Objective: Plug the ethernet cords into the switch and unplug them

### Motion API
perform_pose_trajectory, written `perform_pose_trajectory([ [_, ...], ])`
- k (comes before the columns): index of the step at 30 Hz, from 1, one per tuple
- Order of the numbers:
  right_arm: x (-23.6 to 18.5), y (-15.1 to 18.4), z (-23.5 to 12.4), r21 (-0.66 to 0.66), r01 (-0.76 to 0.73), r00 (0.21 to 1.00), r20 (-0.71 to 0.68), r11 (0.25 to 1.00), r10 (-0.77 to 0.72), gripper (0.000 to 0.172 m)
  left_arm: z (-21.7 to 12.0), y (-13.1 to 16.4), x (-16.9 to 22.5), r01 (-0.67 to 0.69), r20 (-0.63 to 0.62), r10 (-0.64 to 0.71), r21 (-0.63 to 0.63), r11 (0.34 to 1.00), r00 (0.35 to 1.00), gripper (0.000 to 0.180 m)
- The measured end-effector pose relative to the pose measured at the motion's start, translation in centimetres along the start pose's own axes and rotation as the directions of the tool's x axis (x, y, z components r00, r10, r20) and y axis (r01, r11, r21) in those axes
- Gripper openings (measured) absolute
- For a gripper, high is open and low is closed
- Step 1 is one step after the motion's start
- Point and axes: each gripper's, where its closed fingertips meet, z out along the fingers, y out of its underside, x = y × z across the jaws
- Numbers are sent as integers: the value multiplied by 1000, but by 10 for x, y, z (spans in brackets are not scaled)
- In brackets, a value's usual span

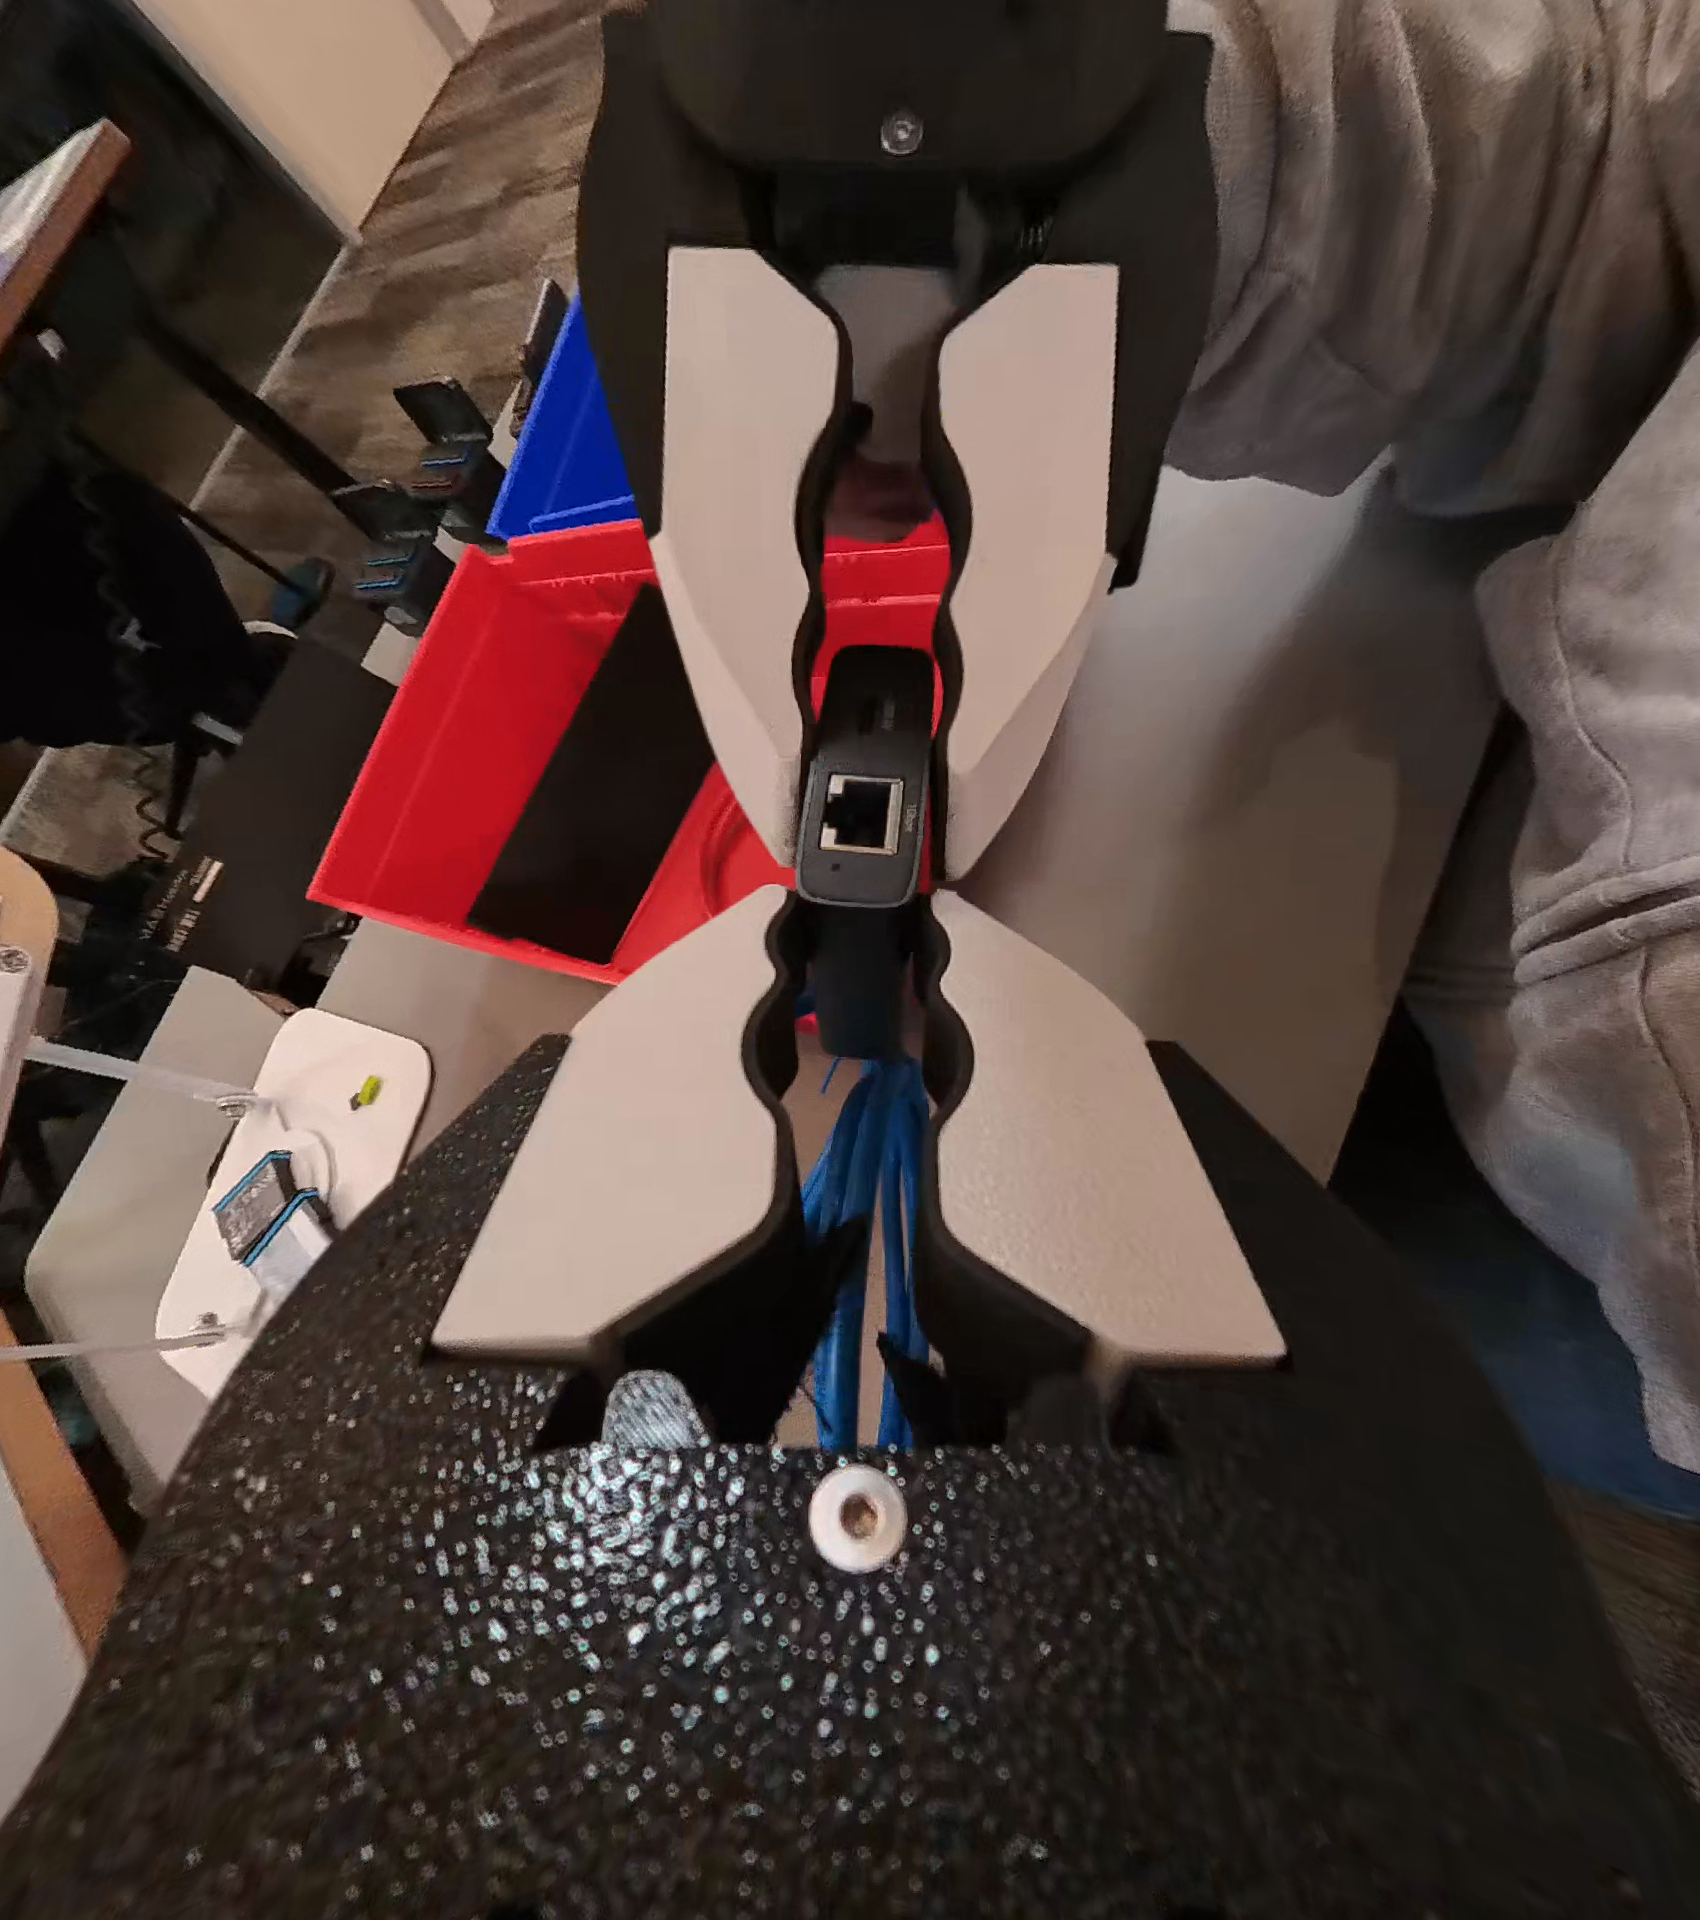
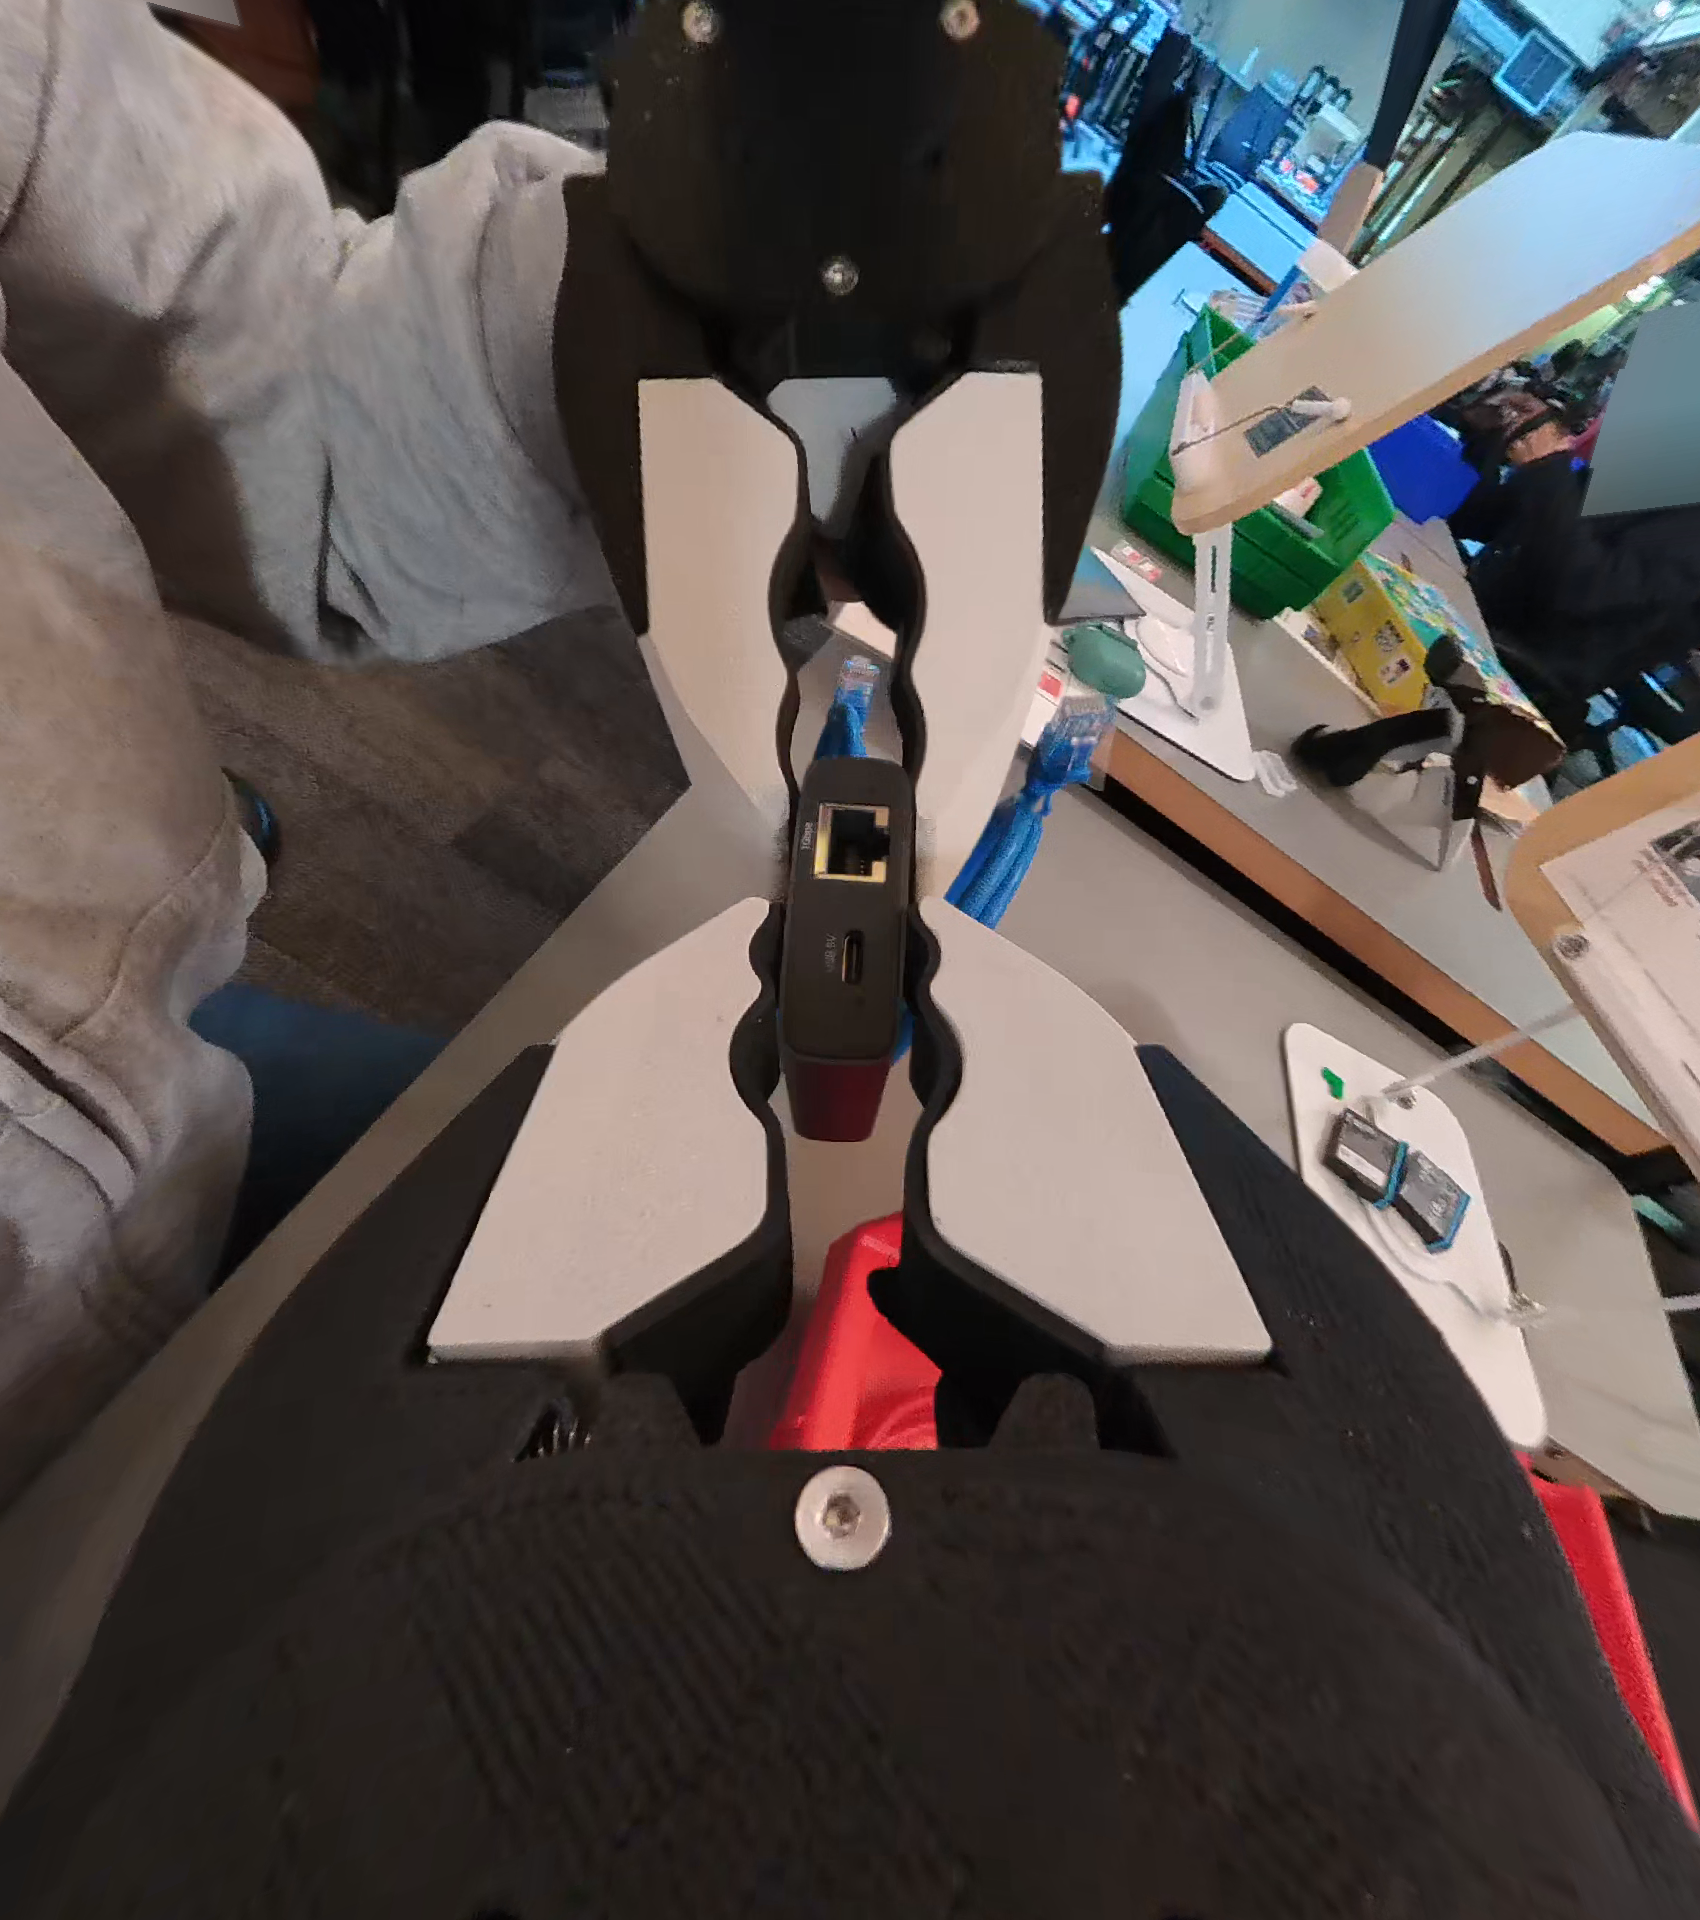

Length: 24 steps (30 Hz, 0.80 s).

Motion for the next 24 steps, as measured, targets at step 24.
perform_pose_trajectory([
  [24,25,-2,-37,354,-68,991,-84,933,104,26,28,-2,-10,128,119,-171,306,944,978,21],
])
